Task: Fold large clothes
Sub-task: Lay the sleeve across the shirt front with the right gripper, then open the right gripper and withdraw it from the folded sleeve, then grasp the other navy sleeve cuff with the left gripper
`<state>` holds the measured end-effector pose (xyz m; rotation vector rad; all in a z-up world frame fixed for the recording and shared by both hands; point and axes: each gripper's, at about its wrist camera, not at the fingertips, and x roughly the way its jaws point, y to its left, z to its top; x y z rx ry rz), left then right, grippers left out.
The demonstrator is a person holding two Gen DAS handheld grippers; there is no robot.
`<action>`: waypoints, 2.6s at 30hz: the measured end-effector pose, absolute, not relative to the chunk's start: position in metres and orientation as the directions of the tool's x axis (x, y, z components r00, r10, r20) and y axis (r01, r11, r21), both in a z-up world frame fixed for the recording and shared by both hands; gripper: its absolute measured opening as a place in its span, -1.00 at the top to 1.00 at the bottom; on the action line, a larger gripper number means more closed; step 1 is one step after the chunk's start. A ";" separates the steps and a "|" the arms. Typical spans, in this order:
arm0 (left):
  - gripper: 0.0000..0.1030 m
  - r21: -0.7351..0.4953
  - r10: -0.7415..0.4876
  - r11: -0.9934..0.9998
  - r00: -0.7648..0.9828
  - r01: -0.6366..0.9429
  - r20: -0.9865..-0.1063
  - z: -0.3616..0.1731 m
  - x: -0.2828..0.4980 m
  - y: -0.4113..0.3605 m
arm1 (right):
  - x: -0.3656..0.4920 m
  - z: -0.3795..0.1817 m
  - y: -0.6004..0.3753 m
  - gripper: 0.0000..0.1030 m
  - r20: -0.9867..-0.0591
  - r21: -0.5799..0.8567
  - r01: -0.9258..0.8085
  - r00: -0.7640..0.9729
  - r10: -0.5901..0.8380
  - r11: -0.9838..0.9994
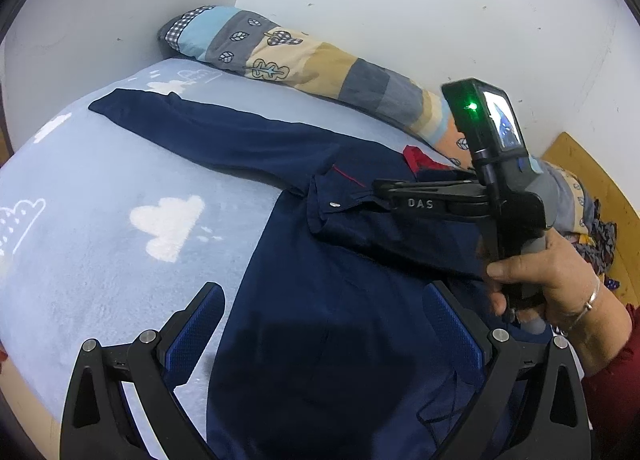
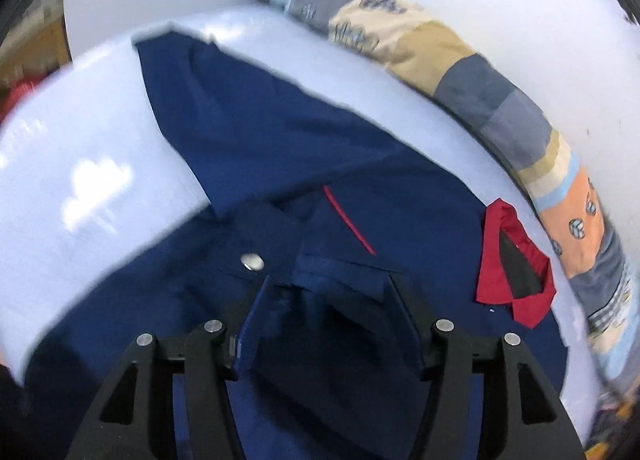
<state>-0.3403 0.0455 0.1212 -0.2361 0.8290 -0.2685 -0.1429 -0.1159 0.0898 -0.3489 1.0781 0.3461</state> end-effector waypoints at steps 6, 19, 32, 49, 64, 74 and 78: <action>-0.95 -0.293 -0.304 0.947 0.651 0.129 -0.695 0.121 -0.339 0.044 | -0.149 0.074 -0.144 -0.30 -0.917 0.060 -0.274 0.365 0.162 0.960; -0.95 -0.253 -0.284 0.957 0.634 0.141 -0.719 0.119 -0.335 0.023 | -0.207 0.074 -0.199 -0.16 -0.894 0.310 -0.072 0.317 0.316 0.948; -0.95 -0.103 -0.266 0.953 0.631 0.283 -0.729 0.121 -0.364 -0.030 | -0.358 0.056 -0.366 -0.16 -0.976 0.156 0.287 0.192 0.103 0.945; -0.94 -0.058 -0.196 0.973 0.672 0.222 -0.715 0.113 -0.379 -0.031 | -0.419 0.316 -0.318 -0.52 -0.780 0.317 0.239 0.617 0.108 0.918; -0.94 -0.073 -0.204 0.973 0.671 0.218 -0.713 0.117 -0.367 -0.020 | -0.489 0.524 -0.139 -0.91 -0.609 0.402 -0.287 0.625 0.488 0.869; -0.94 -0.046 -0.205 0.968 0.676 0.246 -0.708 0.117 -0.371 -0.025 | -0.478 0.508 -0.139 -0.91 -0.625 0.470 -0.285 0.561 0.543 0.836; -0.94 -0.066 -0.209 0.970 0.667 0.234 -0.716 0.115 -0.367 -0.019 | -0.468 0.500 -0.153 -0.91 -0.607 0.503 -0.245 0.583 0.541 0.829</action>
